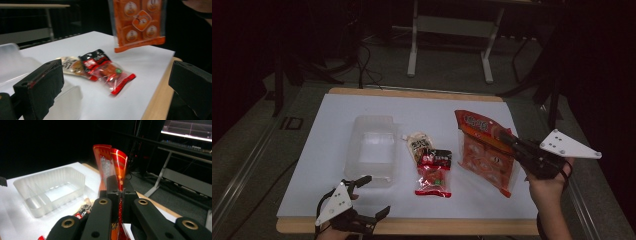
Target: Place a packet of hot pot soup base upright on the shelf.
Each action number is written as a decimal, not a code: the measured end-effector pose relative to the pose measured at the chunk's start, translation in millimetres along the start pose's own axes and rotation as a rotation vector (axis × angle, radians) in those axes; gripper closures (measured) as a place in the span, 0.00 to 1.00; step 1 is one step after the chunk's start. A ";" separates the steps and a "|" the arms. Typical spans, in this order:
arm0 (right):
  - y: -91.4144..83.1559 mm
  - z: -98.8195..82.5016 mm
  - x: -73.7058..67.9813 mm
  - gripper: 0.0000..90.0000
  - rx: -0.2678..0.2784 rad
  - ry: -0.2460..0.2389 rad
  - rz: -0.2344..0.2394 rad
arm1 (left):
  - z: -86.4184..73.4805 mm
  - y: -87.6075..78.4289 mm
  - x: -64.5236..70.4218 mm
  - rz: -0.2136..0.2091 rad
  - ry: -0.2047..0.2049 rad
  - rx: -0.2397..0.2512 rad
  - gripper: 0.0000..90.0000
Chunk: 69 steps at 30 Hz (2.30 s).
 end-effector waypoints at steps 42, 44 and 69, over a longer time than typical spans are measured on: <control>8.4 76.9 -84.6 0.98 0.111 -0.149 0.302 | 82.9 68.8 -5.1 -0.244 0.002 0.048 0.00; 9.9 78.4 -87.4 0.98 0.112 -0.156 0.309 | 85.4 71.9 -3.9 -0.270 -0.002 0.062 0.03; 33.4 78.4 -101.7 0.98 0.097 -0.159 0.388 | 111.9 84.8 24.3 -0.565 0.045 0.132 0.62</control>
Point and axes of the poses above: each handheld gripper's, and its own axes: y roughly forward along the jaws, z roughly out of its top, x roughly to its right, the point moved 4 cm from there along y, roughly forward along the jaws, and after that the axes turned 14 degrees about z, right-handed, at the moved point
